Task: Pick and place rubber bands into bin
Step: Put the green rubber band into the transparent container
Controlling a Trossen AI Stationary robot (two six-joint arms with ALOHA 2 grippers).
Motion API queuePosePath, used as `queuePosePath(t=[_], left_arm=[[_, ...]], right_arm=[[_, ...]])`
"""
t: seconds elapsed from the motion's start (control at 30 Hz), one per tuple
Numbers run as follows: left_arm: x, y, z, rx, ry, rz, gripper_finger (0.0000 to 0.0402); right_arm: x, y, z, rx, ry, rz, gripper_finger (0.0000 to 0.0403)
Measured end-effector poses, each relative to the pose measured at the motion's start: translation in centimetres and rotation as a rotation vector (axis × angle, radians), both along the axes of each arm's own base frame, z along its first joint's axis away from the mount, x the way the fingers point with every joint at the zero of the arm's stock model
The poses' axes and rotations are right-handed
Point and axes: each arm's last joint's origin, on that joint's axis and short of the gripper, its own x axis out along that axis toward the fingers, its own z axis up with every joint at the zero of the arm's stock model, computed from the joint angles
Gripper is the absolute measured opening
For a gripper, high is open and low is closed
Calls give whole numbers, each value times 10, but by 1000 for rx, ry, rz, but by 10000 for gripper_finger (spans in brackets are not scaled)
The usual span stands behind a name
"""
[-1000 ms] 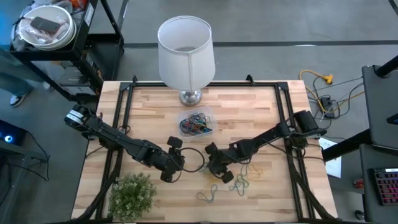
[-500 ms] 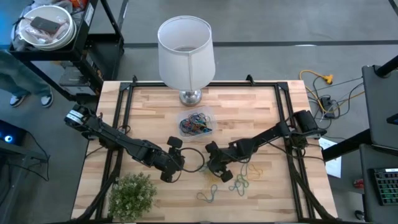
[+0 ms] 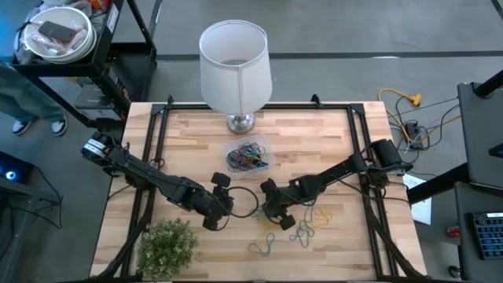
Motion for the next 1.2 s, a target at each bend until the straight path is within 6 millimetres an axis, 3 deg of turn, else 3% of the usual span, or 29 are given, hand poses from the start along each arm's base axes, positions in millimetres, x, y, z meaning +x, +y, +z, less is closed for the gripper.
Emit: queuePosePath(t=[0.2,0.43,0.8,1.2], left_arm=[[0,0,0,0,0,0,140],[0,0,0,0,0,0,140],[0,0,0,4,-2,3,140],[1,0,1,5,-11,5,140]], right_arm=[[-1,0,-1,-24,3,35,13],[-2,-1,3,-36,-4,42,8],[-11,0,33,-28,-34,17,8],[-22,-5,67,-234,-146,-89,8]])
